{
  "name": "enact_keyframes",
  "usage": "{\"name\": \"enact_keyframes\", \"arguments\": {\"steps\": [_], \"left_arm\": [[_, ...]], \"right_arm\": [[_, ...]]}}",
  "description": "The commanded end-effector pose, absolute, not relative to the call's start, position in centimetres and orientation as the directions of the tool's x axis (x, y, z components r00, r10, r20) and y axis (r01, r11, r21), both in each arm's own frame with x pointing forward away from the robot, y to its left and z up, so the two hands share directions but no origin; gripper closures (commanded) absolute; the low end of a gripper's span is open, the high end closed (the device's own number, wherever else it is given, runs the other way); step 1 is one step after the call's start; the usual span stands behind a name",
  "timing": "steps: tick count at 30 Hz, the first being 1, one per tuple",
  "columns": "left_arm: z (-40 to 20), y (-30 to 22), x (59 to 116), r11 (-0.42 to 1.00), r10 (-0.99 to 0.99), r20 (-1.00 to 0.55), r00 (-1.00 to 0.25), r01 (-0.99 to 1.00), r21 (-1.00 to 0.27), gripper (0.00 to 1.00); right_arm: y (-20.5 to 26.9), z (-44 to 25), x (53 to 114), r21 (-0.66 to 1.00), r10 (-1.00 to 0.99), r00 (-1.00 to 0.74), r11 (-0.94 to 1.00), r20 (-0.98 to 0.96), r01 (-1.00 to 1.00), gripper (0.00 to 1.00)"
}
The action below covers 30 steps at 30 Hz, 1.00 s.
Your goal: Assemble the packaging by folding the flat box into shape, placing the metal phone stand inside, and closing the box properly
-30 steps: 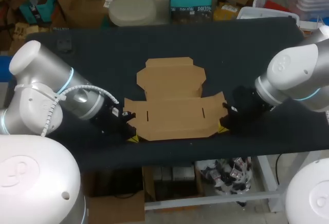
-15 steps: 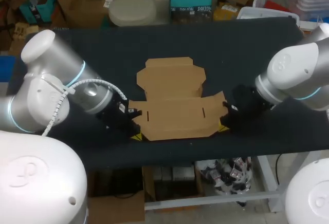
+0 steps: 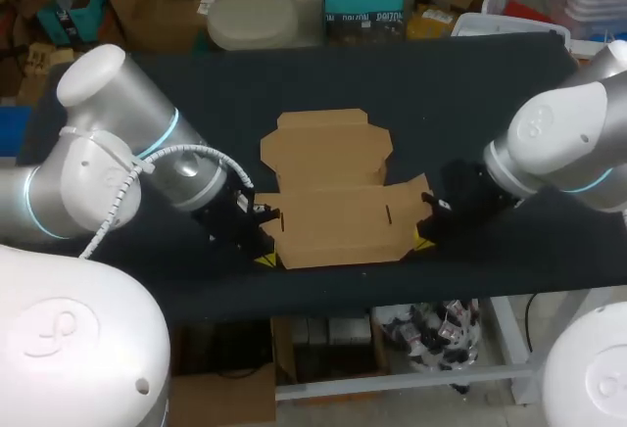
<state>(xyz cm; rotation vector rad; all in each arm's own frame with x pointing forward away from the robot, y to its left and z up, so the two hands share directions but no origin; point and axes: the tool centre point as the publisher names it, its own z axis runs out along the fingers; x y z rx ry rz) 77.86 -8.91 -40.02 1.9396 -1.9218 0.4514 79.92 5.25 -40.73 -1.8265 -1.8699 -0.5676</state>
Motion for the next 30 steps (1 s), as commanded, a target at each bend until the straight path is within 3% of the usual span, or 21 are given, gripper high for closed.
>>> {"name": "enact_keyframes", "arguments": {"steps": [1,30], "left_arm": [[-39.9,-9.5,78.1,-0.001,-0.912,0.411,0.019,-0.999,0.042,1.0],[-39.7,-10.7,77.8,-0.001,-0.942,0.336,0.01,-1.0,0.026,1.0]], "right_arm": [[5.5,-40.6,79.9,-0.025,0.811,-0.012,0.032,0.585,0.999,1.0],[6.8,-40.7,79.4,-0.05,0.873,-0.014,0.044,0.488,0.998,1.0]]}}
